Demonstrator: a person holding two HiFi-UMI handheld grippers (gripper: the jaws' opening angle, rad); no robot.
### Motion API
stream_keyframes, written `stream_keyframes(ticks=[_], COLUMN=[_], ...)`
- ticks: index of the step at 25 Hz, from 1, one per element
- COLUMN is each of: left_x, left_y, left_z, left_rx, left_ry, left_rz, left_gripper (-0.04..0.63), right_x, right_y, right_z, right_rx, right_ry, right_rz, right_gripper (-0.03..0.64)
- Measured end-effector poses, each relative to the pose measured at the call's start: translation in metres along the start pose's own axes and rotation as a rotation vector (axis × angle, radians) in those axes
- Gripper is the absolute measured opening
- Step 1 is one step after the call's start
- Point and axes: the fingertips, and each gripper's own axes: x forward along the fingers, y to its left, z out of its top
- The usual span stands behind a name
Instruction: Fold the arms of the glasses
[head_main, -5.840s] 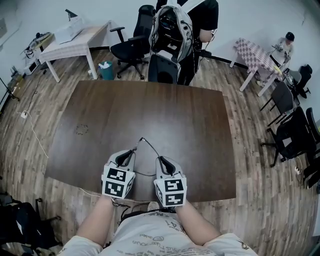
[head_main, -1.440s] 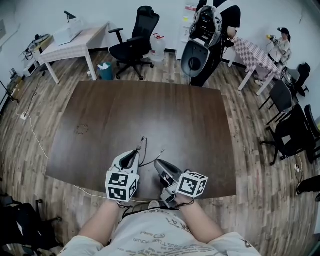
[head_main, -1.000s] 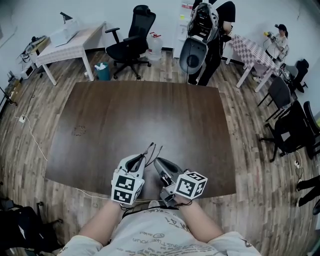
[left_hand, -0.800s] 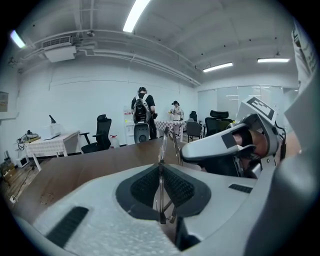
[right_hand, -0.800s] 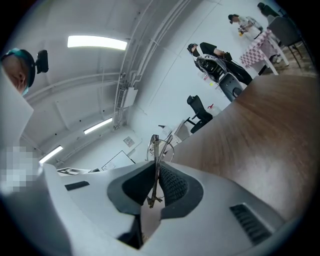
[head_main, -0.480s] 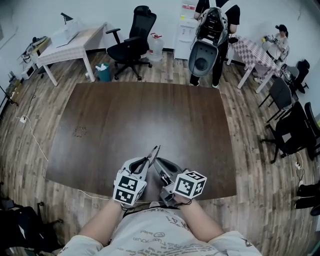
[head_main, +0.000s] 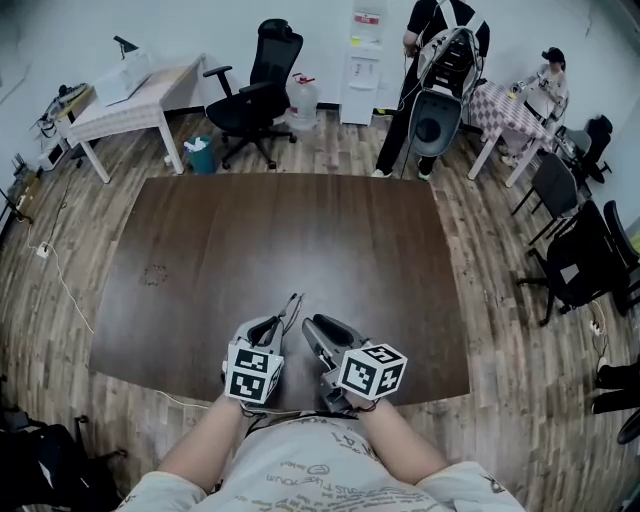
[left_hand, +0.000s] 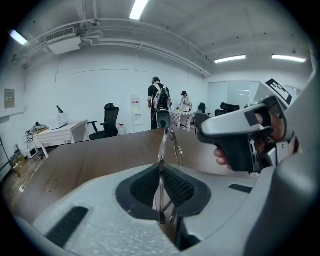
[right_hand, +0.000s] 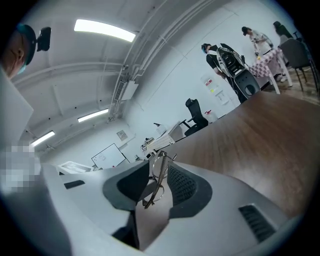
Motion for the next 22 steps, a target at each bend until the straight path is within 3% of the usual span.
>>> stream_keyframes(ticks=[1, 3, 7, 12, 17, 20, 22], left_x=[0.003, 0.009, 0.025, 0.061, 0.102, 0.116, 0.122], left_y=[0.003, 0.009, 0.023, 0.038, 0.056, 0.066, 0.07], left_z=[-0.003, -0.007, -0.019, -0.039, -0.069, -0.077, -0.083], left_rx=[0.009, 0.034, 0.117, 0.271, 0.449, 0.596, 0.643], left_ry=[0.013, 0.033, 0.098, 0.187, 0.299, 0.319, 0.333], left_rz=[0.014, 0.046, 0.121, 0.172, 0.209, 0.265, 0.292], left_gripper=[0.035, 0.035, 0.035, 0.035, 0.037, 0.037, 0.037], right_x=[-0.002, -0.003, -0.005, -0.011, -0.019, -0.024, -0.028], right_y=[-0.002, -0.005, -0.006, -0.015, -0.025, -0.033, -0.037], right_z=[0.002, 0.005, 0.009, 0.01, 0.008, 0.009, 0.009], right_rx=[-0.002, -0.02, -0.095, -0.263, -0.229, -0.208, -0.178], right_ry=[-0.002, -0.002, 0.005, 0.031, 0.027, 0.022, 0.017], right_rz=[-0.005, -0.015, -0.039, -0.134, -0.154, -0.169, -0.172], right_gripper=[0.112, 0.049, 0.032, 0.02, 0.02, 0.02, 0.02])
